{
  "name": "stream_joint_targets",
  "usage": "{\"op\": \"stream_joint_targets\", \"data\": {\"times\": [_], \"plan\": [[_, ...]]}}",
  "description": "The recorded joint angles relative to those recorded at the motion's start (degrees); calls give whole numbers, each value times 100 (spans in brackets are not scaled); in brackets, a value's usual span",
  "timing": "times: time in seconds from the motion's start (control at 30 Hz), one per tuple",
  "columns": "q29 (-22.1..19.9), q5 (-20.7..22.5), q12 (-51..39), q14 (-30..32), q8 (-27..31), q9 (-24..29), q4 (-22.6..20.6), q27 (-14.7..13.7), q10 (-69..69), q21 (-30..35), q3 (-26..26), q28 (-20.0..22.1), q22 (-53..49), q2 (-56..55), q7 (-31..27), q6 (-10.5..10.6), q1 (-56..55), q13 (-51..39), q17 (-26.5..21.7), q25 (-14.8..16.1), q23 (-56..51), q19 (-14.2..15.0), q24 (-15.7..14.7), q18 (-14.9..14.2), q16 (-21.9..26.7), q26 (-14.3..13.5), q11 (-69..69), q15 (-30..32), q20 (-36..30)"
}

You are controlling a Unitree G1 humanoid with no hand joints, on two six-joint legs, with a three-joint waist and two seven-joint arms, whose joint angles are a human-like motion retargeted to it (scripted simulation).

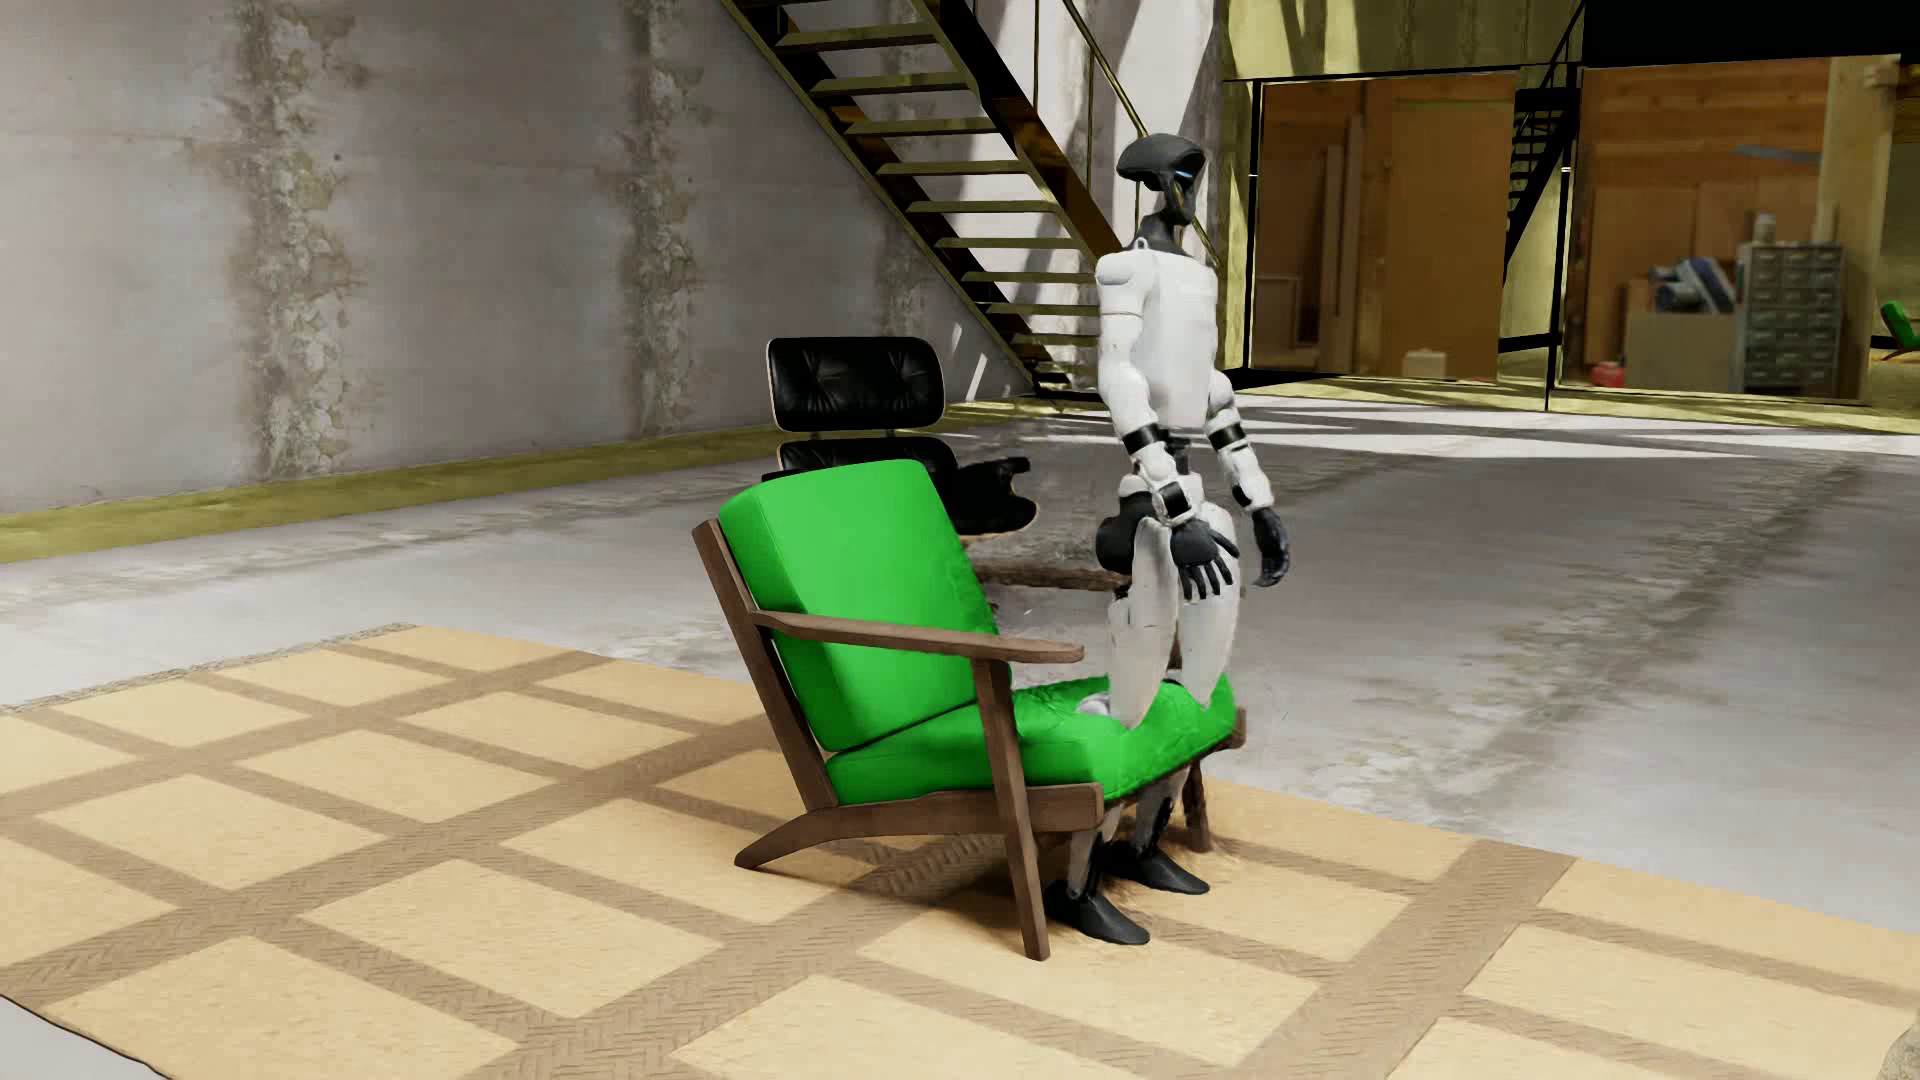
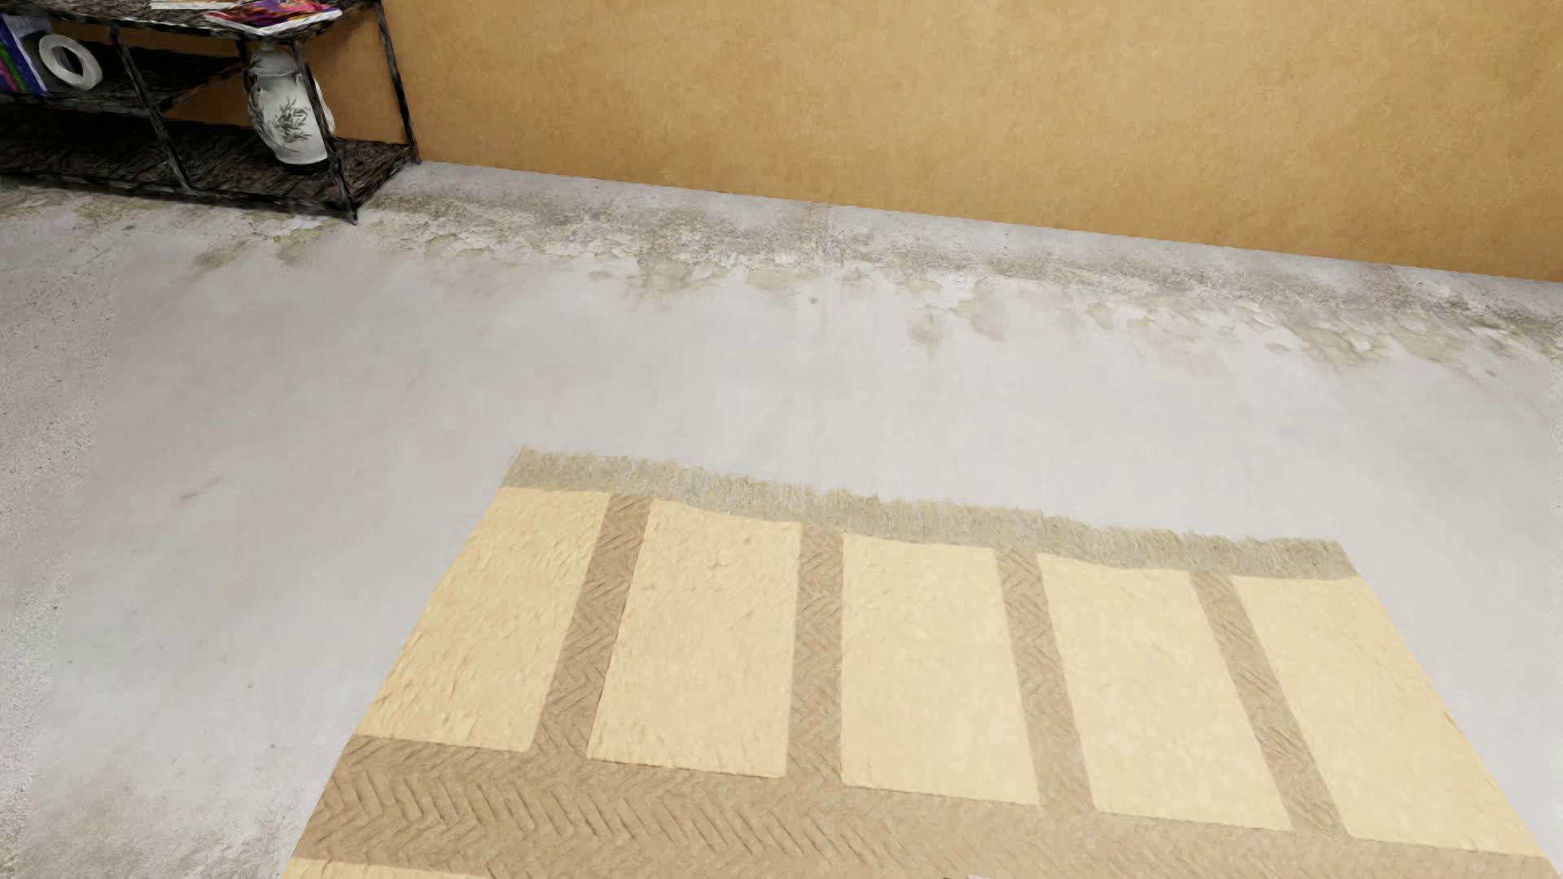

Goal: Sit down on the dark green chair

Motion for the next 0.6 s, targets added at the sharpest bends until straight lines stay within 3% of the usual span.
{"op": "stream_joint_targets", "data": {"times": [0.03,0.07,0.1,0.17,0.23,0.3,0.37,0.6], "plan": [[-58,8,-98,15,-14,23,-4,-44,5,46,19,42,-52,-4,-7,-14,-13,-47,2,-150,-90,-15,-141,17,171,126,3,-5,-72],[-115,2,-123,11,-35,25,12,24,22,76,21,-52,-212,22,15,-9,-5,-109,-161,-66,-123,-11,-80,-12,401,188,3,-15,-153],[62,-12,-151,14,-48,8,30,-36,19,86,15,-216,-344,1,31,0,-19,-191,-350,-37,-138,22,126,-38,640,53,4,-7,-215],[318,0,-184,5,-76,9,15,-184,7,189,20,-361,-400,15,68,15,25,-296,-704,-340,-208,16,421,-13,1008,-109,16,-9,-170],[-43,6,-212,-8,-67,-2,20,-278,5,110,12,-82,-14,41,75,12,52,-359,-853,-370,148,3,278,-22,1135,-3,10,-11,-77],[-683,12,-216,-24,-79,-17,35,-204,0,-80,12,346,437,86,120,2,90,-390,-831,-102,750,3,26,-46,1123,150,-12,-16,63],[-1072,21,-170,-40,-77,-44,34,-101,-3,-204,15,557,641,63,141,2,119,-370,-788,171,1125,-3,-19,-33,1087,213,33,-24,144],[-565,8,34,-39,-67,-52,26,-274,-8,-102,12,242,188,63,120,-13,111,-40,-604,-130,557,14,233,-25,706,28,6,-2,34]]}}
